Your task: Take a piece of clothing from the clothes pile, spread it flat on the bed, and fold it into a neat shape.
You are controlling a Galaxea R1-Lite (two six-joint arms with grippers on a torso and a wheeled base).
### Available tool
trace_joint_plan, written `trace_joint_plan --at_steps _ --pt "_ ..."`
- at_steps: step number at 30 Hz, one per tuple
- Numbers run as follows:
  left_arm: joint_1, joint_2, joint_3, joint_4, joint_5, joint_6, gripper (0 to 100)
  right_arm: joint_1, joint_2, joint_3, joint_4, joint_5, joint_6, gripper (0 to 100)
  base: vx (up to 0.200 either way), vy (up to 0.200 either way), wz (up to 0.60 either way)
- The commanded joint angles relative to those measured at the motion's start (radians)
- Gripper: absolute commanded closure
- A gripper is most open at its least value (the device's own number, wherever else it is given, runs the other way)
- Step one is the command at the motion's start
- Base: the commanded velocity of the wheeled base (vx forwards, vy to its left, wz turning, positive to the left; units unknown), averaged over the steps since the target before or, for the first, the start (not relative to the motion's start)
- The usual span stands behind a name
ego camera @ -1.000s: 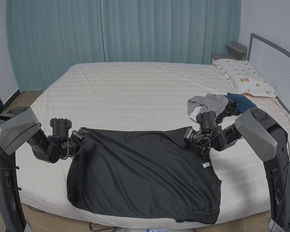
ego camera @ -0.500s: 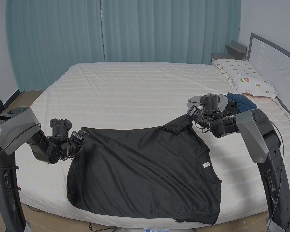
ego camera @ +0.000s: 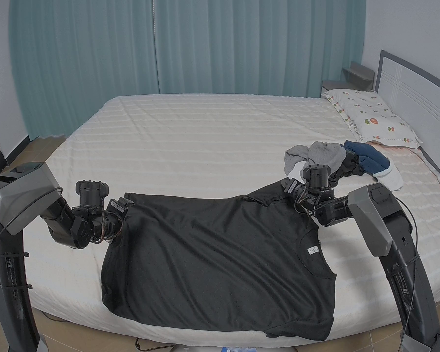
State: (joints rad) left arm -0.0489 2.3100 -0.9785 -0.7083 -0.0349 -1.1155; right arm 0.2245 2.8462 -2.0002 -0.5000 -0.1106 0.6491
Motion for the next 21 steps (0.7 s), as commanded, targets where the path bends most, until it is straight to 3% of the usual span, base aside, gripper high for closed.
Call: trace_joint_plan --at_steps 1,6,10,13,21 --pt "0.000 0.003 0.000 0.000 0.000 -0.001 0 -0.030 -0.039 0.000 0.014 -0.006 -0.017 0 0.000 0.000 0.00" --pt "0.000 0.003 0.000 0.001 0.000 0.000 0 -0.048 -0.117 0.097 0.024 0.008 -0.023 0 0.000 0.000 0.00" --pt "0.000 0.003 0.001 0.001 0.000 0.000 0 -0.065 -0.200 0.284 0.014 0.103 -0.045 0 0.000 0.000 0.00" --pt "0.000 0.003 0.000 0.001 0.000 0.000 0 -0.070 -0.212 0.344 0.011 0.135 -0.057 0 0.000 0.000 0.00" --pt "0.000 0.003 0.001 0.001 0.000 0.000 0 -0.059 -0.183 0.344 0.012 0.143 -0.066 0 0.000 0.000 0.00"
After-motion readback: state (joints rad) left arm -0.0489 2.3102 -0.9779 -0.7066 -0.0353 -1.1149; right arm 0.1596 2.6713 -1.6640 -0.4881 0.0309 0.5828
